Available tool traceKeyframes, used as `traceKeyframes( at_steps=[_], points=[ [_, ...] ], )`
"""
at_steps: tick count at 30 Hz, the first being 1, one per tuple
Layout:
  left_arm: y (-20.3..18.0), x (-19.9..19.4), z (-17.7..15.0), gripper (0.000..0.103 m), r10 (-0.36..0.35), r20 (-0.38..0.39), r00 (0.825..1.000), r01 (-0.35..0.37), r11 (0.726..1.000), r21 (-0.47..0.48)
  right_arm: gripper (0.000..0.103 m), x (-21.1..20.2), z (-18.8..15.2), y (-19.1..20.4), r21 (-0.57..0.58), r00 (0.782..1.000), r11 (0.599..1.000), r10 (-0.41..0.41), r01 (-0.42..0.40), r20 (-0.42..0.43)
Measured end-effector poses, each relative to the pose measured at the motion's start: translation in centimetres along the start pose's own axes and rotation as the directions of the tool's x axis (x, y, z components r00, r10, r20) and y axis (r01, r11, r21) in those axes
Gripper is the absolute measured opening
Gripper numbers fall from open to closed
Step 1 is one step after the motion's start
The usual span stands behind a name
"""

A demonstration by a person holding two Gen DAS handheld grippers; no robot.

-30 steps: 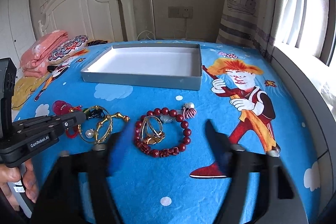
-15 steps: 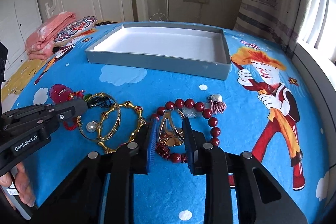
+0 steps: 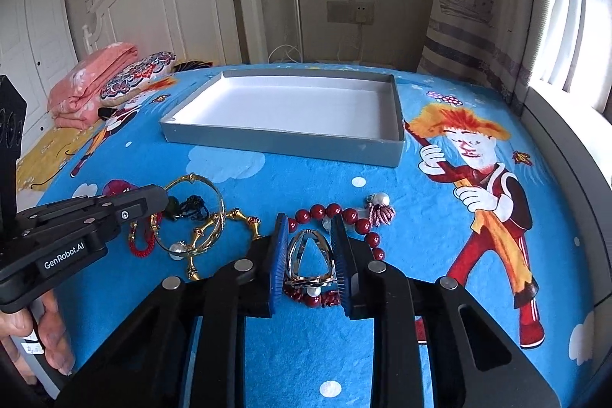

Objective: Organize jewelry
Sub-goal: 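Close left tool on the gold bangle while right tool grasps the gold ring, then carry both pieces into the white box and open both tools to release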

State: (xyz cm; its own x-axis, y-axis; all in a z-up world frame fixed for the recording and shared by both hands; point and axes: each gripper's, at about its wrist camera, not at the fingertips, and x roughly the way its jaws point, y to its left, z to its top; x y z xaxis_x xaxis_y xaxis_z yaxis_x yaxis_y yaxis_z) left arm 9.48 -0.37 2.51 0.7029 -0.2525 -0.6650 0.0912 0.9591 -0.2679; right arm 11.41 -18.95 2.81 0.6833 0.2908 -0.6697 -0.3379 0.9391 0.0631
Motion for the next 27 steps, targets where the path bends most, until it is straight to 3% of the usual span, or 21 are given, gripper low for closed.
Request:
traceKeyframes(
  at_steps=[12, 27],
  points=[
    [0.0, -0.8, 3.1, 0.004, -0.002, 0.049, 0.999, 0.002, 1.000, 0.002, 0.024, -0.5, 2.5, -0.9, 0.017, 0.999, 1.000, -0.016, 0.016, 0.037],
    [1.8, 0.6, 9.8, 0.004, 0.040, 0.096, 0.995, -0.038, 0.999, -0.015, 0.024, 2.9, 9.3, -1.5, 0.078, 0.996, 0.997, -0.035, 0.028, 0.080]
  ],
)
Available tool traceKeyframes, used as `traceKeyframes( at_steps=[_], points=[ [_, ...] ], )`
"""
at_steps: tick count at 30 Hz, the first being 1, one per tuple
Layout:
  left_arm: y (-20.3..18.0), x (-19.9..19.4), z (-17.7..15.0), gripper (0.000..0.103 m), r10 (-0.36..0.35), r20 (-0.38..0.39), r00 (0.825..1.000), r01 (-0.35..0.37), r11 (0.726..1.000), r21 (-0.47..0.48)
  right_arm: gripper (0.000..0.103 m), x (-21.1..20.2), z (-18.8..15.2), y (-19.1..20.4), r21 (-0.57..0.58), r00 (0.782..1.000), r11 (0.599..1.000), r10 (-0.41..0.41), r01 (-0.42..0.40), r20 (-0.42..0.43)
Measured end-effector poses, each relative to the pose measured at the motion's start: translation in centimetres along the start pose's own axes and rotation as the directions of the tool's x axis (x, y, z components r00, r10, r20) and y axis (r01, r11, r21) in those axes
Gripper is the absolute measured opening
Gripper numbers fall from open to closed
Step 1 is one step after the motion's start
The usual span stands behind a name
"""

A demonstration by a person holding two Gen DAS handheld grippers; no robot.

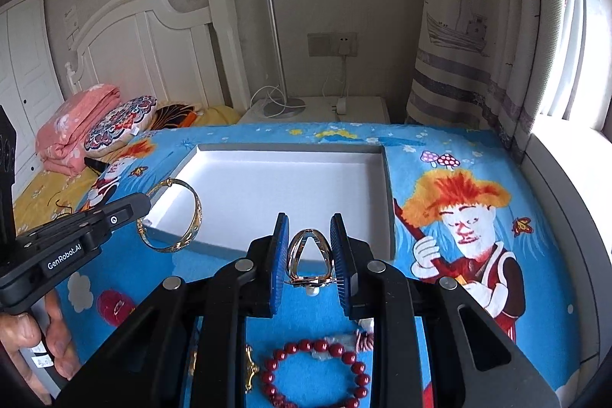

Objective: Organize jewelry
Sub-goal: 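Carry both pieces into the white box and open both tools to release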

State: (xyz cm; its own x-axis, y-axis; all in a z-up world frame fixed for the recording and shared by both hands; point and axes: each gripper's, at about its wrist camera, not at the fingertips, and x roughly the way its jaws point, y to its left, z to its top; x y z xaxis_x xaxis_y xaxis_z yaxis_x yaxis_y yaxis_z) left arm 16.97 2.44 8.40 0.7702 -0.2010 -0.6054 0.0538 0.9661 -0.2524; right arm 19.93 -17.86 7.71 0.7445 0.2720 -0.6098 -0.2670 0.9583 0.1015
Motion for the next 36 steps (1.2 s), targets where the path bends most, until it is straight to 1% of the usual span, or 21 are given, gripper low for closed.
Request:
traceKeyframes(
  at_steps=[6, 11, 13, 19, 25, 27, 29, 30, 32, 34, 36],
  points=[
    [1.7, 2.4, 2.4, 0.004, 0.038, -0.007, 0.999, -0.039, 0.999, -0.037, 0.024, 3.0, 2.0, -0.1, 0.024, 1.000, 1.000, -0.016, 0.016, -0.008],
    [3.0, 4.7, 3.2, 0.004, 0.071, -0.036, 0.997, -0.073, 0.996, -0.059, 0.024, 5.6, 2.3, -0.1, 0.019, 0.998, 0.999, -0.046, 0.047, -0.042],
    [3.5, 5.7, 3.2, 0.004, 0.083, -0.053, 0.995, -0.087, 0.994, -0.066, 0.022, 6.5, 2.1, -0.2, 0.018, 0.997, 0.998, -0.057, 0.058, -0.058],
    [4.4, 8.0, 2.7, 0.004, 0.106, -0.097, 0.990, -0.113, 0.991, -0.073, 0.022, 8.0, 1.4, -0.6, 0.018, 0.993, 0.997, -0.074, 0.076, -0.098],
    [4.7, 9.1, 2.1, 0.005, 0.109, -0.127, 0.986, -0.120, 0.990, -0.079, 0.023, 8.2, 0.4, -0.8, 0.018, 0.989, 0.996, -0.089, 0.092, -0.115],
    [4.8, 9.0, 1.9, 0.005, 0.109, -0.130, 0.986, -0.120, 0.989, -0.081, 0.029, 8.1, 0.2, -1.0, 0.021, 0.989, 0.995, -0.092, 0.095, -0.120],
    [5.0, 9.0, 1.9, 0.007, 0.110, -0.135, 0.985, -0.122, 0.989, -0.088, 0.050, 7.8, 0.0, -1.3, 0.027, 0.988, 0.994, -0.105, 0.109, -0.115],
    [5.0, 8.9, 1.9, 0.009, 0.110, -0.136, 0.985, -0.122, 0.989, -0.086, 0.054, 7.5, -0.2, -1.4, 0.031, 0.988, 0.993, -0.110, 0.114, -0.108],
    [5.0, 8.7, 1.7, 0.026, 0.112, -0.133, 0.985, -0.124, 0.988, -0.088, 0.056, 6.9, -0.4, -1.6, 0.031, 0.988, 0.992, -0.115, 0.119, -0.098],
    [5.2, 8.4, 1.6, 0.030, 0.113, -0.128, 0.985, -0.125, 0.988, -0.095, 0.057, 6.2, -0.8, -1.7, 0.040, 0.990, 0.993, -0.110, 0.114, -0.093],
    [5.3, 7.9, 1.4, 0.030, 0.111, -0.124, 0.986, -0.124, 0.988, -0.097, 0.058, 5.1, -1.1, -1.9, 0.046, 0.991, 0.992, -0.110, 0.114, -0.079]
  ],
)
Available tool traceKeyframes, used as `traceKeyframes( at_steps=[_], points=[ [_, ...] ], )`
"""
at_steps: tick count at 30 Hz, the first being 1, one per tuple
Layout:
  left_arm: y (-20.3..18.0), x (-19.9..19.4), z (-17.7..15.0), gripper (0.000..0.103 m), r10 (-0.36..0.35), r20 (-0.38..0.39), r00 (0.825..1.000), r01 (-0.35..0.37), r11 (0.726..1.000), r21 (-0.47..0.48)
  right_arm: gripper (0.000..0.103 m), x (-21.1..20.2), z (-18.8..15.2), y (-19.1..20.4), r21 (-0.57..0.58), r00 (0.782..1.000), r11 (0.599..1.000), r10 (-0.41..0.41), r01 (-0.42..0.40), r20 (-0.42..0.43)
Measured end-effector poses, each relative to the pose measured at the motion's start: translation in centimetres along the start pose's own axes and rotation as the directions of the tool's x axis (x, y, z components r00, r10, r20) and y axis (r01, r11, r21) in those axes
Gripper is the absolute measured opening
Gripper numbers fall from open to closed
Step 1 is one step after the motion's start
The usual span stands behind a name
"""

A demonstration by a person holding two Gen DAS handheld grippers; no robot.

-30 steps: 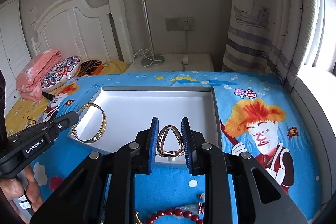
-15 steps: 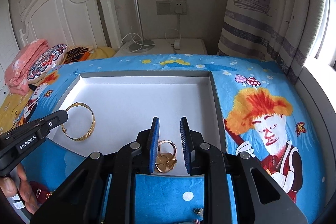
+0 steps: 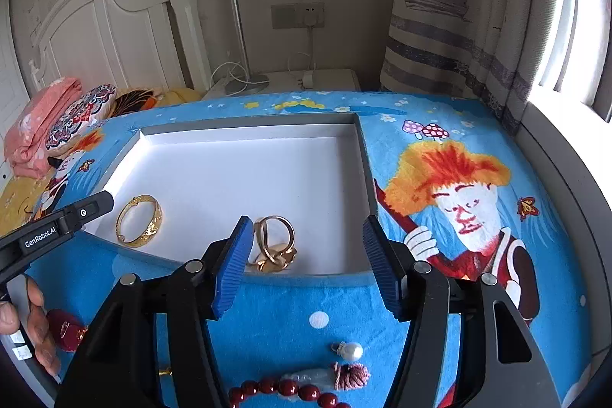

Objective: Organize jewelry
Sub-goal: 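Carry both pieces into the white box and open both tools to release, then withdraw both tools from the box back over the remaining jewelry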

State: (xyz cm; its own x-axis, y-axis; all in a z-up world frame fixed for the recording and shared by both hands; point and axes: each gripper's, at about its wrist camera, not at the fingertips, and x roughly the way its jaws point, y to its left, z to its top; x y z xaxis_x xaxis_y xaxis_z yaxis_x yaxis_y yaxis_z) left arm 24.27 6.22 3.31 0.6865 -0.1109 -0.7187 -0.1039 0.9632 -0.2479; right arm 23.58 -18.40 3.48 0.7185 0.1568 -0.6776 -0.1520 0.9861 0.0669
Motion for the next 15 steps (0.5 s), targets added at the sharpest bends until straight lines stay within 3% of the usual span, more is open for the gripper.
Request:
traceKeyframes(
  at_steps=[7, 10, 15],
  points=[
    [1.6, -4.3, -1.2, 0.031, -0.014, 0.060, 0.998, 0.016, 1.000, -0.027, 0.070, -3.6, -2.7, -0.9, 0.014, 0.999, 1.000, -0.001, 0.001, 0.037],
    [2.6, -6.8, -2.3, 0.037, -0.005, 0.097, 0.995, 0.010, 0.999, -0.050, 0.072, -4.7, -4.1, -1.1, 0.009, 0.999, 1.000, -0.001, 0.001, 0.035],
    [3.7, -10.1, -4.3, 0.037, 0.013, 0.123, 0.992, -0.006, 0.998, -0.056, 0.075, -6.4, -6.9, -1.6, 0.003, 1.000, 1.000, -0.006, 0.006, 0.024]
  ],
)
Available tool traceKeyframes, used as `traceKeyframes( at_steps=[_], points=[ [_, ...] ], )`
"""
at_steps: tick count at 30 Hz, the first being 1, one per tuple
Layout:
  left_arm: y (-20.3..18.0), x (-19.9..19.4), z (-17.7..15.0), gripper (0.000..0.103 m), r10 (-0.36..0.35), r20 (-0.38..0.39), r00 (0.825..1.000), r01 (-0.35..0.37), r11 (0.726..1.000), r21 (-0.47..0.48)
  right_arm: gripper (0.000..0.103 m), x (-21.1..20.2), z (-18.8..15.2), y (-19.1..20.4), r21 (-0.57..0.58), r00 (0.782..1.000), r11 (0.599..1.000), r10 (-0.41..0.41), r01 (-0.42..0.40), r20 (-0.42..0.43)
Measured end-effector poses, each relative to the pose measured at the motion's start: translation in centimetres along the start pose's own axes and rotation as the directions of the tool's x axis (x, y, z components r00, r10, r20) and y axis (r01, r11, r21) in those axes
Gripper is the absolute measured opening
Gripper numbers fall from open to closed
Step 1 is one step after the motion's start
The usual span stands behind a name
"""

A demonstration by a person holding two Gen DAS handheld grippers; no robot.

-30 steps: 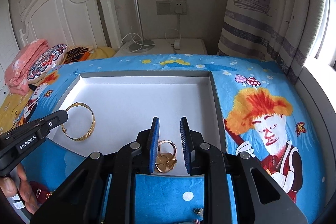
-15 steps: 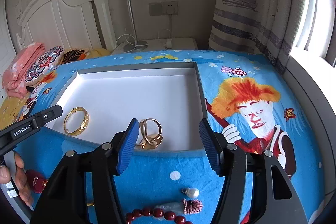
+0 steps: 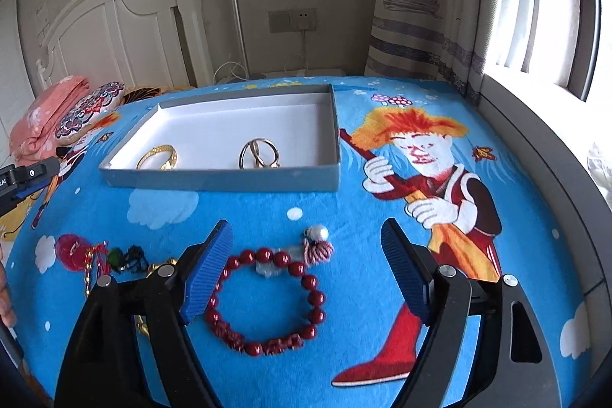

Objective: Organize jewelry
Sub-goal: 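Withdraw both tools from the box back over the remaining jewelry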

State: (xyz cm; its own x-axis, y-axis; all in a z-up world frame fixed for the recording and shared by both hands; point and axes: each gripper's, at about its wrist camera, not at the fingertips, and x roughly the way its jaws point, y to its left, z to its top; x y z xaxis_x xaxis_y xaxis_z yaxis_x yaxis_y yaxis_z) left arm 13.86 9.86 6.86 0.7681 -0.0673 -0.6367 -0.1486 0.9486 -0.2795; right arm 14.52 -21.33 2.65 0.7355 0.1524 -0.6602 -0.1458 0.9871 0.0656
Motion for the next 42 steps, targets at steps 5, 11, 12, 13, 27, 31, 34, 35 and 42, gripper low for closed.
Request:
traceKeyframes(
  at_steps=[5, 11, 12, 13, 27, 31, 34, 35, 42],
  points=[
    [-0.5, -2.7, -2.6, 0.041, -0.016, 0.000, 1.000, 0.016, 0.999, 0.033, 0.075, -1.4, -2.5, 0.3, -0.019, 1.000, 1.000, 0.003, -0.004, -0.020],
    [-1.7, -3.8, -6.2, 0.041, -0.054, -0.041, 0.998, 0.058, 0.995, 0.079, 0.078, -2.5, -4.4, 2.3, -0.081, 0.999, 0.996, 0.033, -0.034, -0.020],
    [-1.9, -3.9, -6.9, 0.040, -0.058, -0.054, 0.997, 0.062, 0.995, 0.082, 0.078, -2.5, -4.6, 2.7, -0.093, 0.999, 0.995, 0.035, -0.037, -0.020],
    [-2.0, -3.8, -7.5, 0.040, -0.067, -0.067, 0.995, 0.072, 0.994, 0.081, 0.078, -2.5, -4.8, 3.0, -0.101, 0.999, 0.994, 0.040, -0.043, -0.024],
    [-3.1, -0.1, -10.8, 0.026, -0.025, -0.169, 0.985, 0.050, 0.988, 0.145, 0.083, -2.7, -5.4, 4.9, -0.158, 0.998, 0.985, 0.058, -0.062, -0.026],
    [-4.2, 0.5, -11.0, 0.014, 0.053, -0.140, 0.989, -0.020, 0.973, 0.230, 0.083, -2.9, -5.7, 6.0, -0.196, 0.995, 0.976, 0.089, -0.094, -0.033],
    [-4.4, 0.6, -11.1, 0.011, 0.055, -0.135, 0.989, -0.020, 0.968, 0.249, 0.083, -3.0, -5.9, 7.3, -0.236, 0.992, 0.964, 0.119, -0.125, -0.041],
    [-4.3, 0.5, -11.1, 0.011, 0.051, -0.136, 0.989, -0.016, 0.968, 0.249, 0.083, -3.0, -6.0, 7.7, -0.247, 0.991, 0.960, 0.129, -0.136, -0.043],
    [-4.3, 0.2, -11.3, 0.010, 0.024, -0.143, 0.989, 0.011, 0.971, 0.240, 0.064, -1.7, -5.8, 9.5, -0.290, 0.982, 0.940, 0.155, -0.179, -0.104]
  ],
)
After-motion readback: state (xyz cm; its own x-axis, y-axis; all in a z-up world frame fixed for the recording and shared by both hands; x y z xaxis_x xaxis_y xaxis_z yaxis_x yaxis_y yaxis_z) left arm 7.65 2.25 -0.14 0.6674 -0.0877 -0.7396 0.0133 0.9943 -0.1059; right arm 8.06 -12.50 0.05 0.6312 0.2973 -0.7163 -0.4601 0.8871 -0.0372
